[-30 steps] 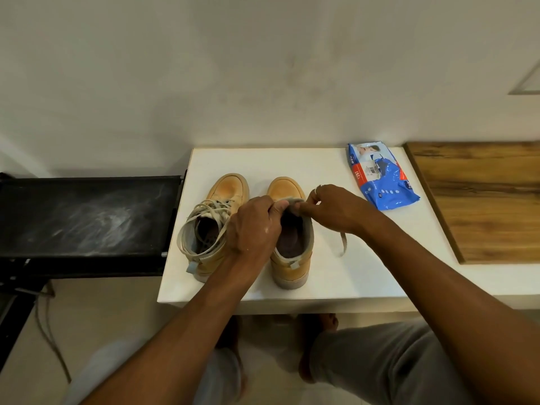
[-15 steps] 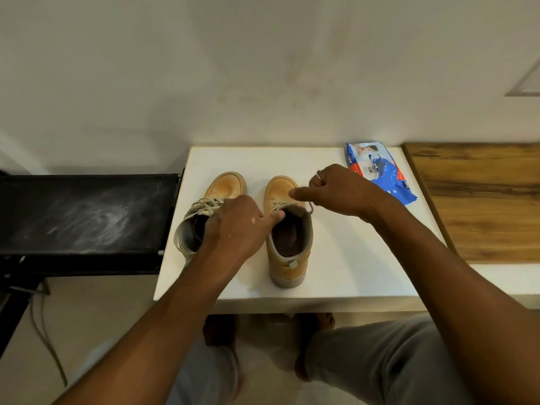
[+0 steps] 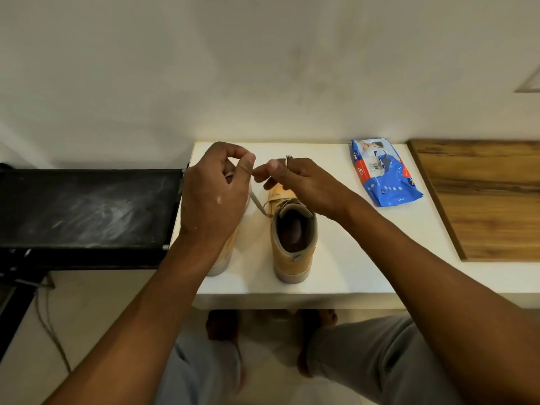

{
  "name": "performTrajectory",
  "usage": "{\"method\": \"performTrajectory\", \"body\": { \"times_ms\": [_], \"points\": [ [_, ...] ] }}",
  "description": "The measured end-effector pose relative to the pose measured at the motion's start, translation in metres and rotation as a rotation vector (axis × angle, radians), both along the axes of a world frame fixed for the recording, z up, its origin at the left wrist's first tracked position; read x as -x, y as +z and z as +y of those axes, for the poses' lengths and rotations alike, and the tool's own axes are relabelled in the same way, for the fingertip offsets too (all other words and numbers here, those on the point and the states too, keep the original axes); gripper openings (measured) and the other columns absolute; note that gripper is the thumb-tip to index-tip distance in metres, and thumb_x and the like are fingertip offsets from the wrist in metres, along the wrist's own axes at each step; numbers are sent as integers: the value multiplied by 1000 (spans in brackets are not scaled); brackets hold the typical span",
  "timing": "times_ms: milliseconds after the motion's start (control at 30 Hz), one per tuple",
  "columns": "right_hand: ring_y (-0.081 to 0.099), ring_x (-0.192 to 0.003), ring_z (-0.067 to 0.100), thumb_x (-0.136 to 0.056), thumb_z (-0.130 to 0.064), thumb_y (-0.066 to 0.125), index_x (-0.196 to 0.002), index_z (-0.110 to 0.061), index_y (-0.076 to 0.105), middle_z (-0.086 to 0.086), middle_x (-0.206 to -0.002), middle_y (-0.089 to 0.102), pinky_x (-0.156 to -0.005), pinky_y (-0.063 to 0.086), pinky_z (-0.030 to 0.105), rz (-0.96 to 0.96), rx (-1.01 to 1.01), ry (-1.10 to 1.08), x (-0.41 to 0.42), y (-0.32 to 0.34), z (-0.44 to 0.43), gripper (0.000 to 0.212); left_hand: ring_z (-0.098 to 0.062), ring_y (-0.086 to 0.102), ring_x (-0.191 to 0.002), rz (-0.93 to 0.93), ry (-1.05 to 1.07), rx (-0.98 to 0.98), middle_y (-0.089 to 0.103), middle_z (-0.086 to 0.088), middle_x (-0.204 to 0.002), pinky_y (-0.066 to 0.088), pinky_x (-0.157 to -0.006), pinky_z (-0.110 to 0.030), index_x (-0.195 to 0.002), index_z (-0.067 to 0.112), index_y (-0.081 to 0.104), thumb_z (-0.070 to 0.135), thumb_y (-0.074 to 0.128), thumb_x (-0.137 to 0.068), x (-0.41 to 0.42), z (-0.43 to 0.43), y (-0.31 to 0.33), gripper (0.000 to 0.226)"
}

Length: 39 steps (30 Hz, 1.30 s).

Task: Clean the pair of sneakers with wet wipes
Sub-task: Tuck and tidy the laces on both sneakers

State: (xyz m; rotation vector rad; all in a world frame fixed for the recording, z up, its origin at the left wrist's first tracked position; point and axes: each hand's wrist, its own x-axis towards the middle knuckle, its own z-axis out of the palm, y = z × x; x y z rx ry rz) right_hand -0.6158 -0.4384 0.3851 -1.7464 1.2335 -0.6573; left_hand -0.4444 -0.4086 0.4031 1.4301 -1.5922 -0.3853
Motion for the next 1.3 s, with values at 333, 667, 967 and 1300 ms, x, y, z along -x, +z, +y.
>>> {"method": "performTrajectory", "body": {
  "times_ms": [333, 667, 967, 1300],
  "points": [
    [71, -89, 25, -92, -10, 64, -103, -6, 71, 12, -93, 74, -85, 57, 35, -249, -112, -53, 28, -1, -1, 14, -10, 65, -102, 401, -281, -181, 66, 8, -116, 53, -90, -32, -124, 20, 53, 21, 51, -98, 26, -32, -39, 26],
    [72, -73, 25, -84, -4, 70, -95, -16, 48, 9, -79, 75, -56, 52, 28, -199, -105, -368, 49, -9, -4, 27, -12, 65, -100, -172, -637, -534, 71, 8, -106, 52, -90, -42, -110, 27, 71, 32, 58, -91, 42, -50, -57, 24],
    [64, -64, 3, -89, -11, 69, -97, -14, 72, -3, -80, 71, -53, 43, 8, -52, 7, -333, 41, -8, -7, 9, -10, 62, -71, -271, -552, -401, 68, 7, -78, 49, -63, -29, -87, 22, 71, 32, 52, -96, 37, -53, -54, 23],
    [66, -83, 4, -96, -20, 57, -108, -17, 74, -8, -91, 71, -69, 53, 15, 151, -98, -141, 35, -16, -7, 21, -19, 38, -54, -129, -534, -769, 46, 0, -55, 36, -53, -31, -73, 14, 71, 59, 47, -92, 26, -50, -29, 55]
  ]
}}
